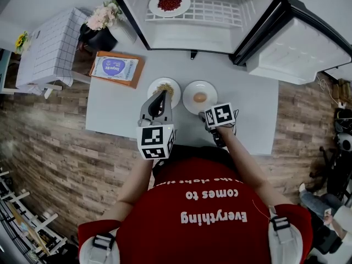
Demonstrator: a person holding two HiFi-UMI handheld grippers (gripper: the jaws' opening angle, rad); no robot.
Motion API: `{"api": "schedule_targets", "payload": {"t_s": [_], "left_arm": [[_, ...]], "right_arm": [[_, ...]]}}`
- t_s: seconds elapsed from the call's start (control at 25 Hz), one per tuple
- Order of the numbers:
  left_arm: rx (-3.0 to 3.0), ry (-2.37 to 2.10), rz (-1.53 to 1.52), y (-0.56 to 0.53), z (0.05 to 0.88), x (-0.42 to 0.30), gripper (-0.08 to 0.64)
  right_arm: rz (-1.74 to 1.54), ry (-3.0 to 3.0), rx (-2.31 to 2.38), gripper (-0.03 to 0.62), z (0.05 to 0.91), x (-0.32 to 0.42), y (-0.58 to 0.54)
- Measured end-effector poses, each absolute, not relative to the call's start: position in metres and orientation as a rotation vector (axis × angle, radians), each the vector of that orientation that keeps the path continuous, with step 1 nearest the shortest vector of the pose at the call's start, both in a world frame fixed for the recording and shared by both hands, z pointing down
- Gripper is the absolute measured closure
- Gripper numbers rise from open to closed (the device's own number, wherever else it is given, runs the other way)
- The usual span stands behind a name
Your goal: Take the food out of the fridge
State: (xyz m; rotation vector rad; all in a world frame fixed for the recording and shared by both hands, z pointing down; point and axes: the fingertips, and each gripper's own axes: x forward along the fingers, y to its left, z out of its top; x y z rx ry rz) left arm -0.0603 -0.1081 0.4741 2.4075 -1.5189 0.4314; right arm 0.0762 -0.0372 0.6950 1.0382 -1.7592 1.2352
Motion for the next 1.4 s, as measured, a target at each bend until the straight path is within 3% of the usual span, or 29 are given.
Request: {"api": "schedule_targets", "payload": {"t_s": [0.28,0.48,0.52,0.6,0.64,1.4], "left_arm": [[2.404,-1.525,0.429,-0.109,0.475,-0.062,0.552],[2.407,-1.527,0.419,-0.11,0.473,-0.06,0.552],[2.409,-1.525,0.42,-0.11,0.473,-0.059,0.552],[2.412,-1.516,0.425,-0.11,0.472,-0.058,0.552],[2.413,-1.512,0.427,-0.11,0.472,-0.058,0.552],[2.495,-1.328,0.48,-0.082,0.469,-0.013,0.552]], "right_arm": [[0.9,-1.779,0.964,0.351,0.684,0.081,-0.034],[0.875,-2.101,0.982,0.359,0.634,0.051,-0.05],[0.859,-2.151,0.988,0.377,0.623,0.048,-0.053],[0.79,-2.234,1.015,0.531,0.601,0.046,-0.058],[0.751,-2.273,1.024,0.554,0.591,0.046,-0.059],[0.656,-2.533,1.067,0.578,0.518,0.033,-0.041]]}}
